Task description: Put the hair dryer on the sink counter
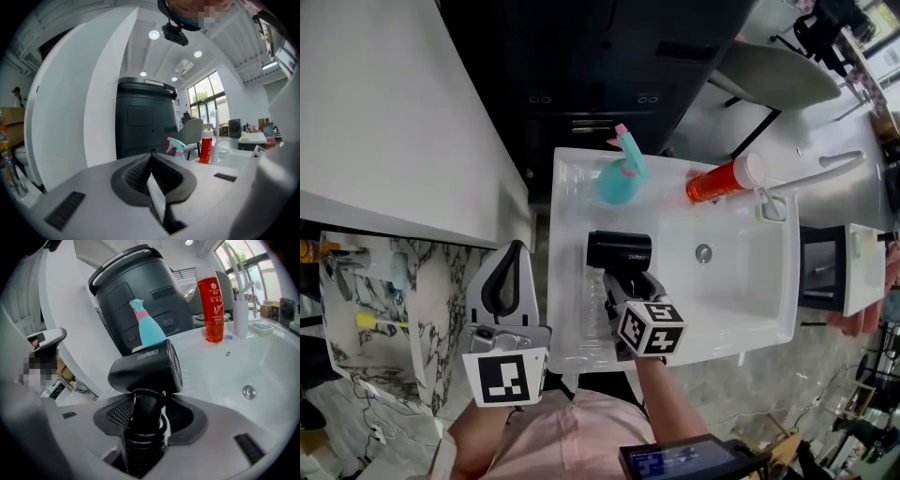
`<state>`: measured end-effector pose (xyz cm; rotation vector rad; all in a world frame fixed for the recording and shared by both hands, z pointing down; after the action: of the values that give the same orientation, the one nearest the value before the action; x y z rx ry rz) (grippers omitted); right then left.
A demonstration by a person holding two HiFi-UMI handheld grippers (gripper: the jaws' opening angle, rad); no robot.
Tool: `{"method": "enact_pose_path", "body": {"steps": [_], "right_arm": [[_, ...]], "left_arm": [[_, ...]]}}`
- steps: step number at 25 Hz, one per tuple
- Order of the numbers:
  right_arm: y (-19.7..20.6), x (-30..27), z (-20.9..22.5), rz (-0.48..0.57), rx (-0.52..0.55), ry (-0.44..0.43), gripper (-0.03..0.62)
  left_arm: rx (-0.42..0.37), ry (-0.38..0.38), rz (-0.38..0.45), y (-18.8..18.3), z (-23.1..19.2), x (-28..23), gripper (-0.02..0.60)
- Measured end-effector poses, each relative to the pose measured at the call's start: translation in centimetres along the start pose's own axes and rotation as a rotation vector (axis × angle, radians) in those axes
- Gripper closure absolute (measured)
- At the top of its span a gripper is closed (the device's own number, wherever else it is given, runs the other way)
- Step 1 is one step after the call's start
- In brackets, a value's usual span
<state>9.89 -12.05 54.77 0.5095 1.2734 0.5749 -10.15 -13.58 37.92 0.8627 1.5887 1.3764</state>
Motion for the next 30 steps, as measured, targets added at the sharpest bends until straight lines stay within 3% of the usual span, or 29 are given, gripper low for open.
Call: {"method": "enact_pose_path", "body": {"steps": [22,30], "right_arm": [[0.5,-3.1,0.4,-0.257,0.002,0.079,0.372],[0.2,-3.9,0.9,-0.372,0.037,0.051,0.364]], "left_arm": [[0.019,-0.031,0.019,-0.6,-1.8,-0.3,0.571],[0.002,-0.036,0.035,-1.3,-2.2,0.1,0.572]]}}
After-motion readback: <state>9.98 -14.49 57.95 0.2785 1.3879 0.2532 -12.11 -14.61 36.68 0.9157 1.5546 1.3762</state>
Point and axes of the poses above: the fingertips, and each gripper's own axes: x backward along the fingers, z to its right, y out of its underside, the point moved 5 cm from there along x, backward along the fingers, and after that the axes turned 11 degrees about y, right-handed, at the moved point
